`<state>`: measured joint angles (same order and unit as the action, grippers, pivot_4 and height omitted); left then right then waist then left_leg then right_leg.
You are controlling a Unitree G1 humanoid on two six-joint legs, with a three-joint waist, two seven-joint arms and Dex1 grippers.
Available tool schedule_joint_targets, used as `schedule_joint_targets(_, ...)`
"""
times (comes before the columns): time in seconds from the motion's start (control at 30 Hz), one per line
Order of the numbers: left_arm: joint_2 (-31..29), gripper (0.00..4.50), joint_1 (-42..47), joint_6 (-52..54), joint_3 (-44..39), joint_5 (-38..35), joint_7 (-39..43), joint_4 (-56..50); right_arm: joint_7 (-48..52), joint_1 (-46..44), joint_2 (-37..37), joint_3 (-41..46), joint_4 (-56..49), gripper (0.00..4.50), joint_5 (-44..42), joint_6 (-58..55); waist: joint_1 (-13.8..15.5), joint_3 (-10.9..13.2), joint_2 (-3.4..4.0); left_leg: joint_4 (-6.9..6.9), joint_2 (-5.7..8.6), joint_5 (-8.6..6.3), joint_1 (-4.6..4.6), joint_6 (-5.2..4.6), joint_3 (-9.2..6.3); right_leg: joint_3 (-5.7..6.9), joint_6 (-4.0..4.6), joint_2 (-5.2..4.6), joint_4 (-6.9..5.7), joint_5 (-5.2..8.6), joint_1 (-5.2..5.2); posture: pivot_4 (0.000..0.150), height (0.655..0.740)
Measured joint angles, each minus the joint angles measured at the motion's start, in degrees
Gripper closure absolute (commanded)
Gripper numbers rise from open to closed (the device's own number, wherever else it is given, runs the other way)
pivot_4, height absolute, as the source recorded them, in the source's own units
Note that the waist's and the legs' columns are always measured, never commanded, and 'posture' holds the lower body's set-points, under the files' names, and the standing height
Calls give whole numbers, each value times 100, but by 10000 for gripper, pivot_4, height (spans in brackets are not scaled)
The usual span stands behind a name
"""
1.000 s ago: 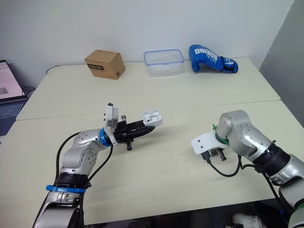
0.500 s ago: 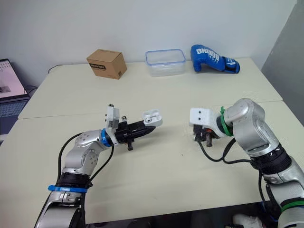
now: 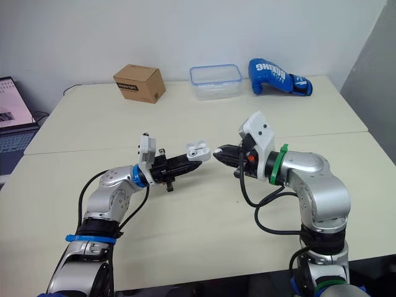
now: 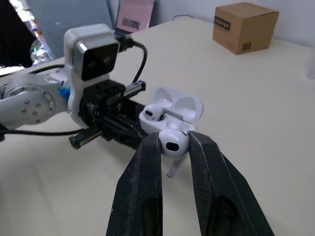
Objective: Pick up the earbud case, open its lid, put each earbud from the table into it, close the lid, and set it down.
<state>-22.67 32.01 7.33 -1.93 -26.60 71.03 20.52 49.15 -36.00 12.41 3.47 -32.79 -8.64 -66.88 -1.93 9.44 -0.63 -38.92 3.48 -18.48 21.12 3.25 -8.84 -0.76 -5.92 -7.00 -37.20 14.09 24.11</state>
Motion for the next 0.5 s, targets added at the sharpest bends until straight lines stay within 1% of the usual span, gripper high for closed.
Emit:
schedule_joint_targets(0.1, 0, 37547, 6, -2, 1, 2, 63, 28, -498, -2, -225, -54, -1, 40559, -150, 55, -12, 0, 0, 1, -1, 0, 0, 0, 1, 1, 0, 1, -1, 0, 2, 1500, 7307)
schedule_joint_targets(0.27, 0, 37547, 38, 2, 2, 2, 104, 29, -1238, 0, -442, -332, 0, 40559, -166, 383, -34, -1, 1, 1, -2, 0, -1, 0, 0, 0, 0, 2, -2, 0, 2, 1500, 7307)
schedule_joint_targets(0.5, -2, 37547, 122, 21, 7, 12, 136, 31, -1916, 119, -497, -792, -7, 40559, -175, 596, -45, -1, 1, 1, -1, 0, 0, 0, 2, -1, 0, 2, -1, 0, 1, 1500, 7307)
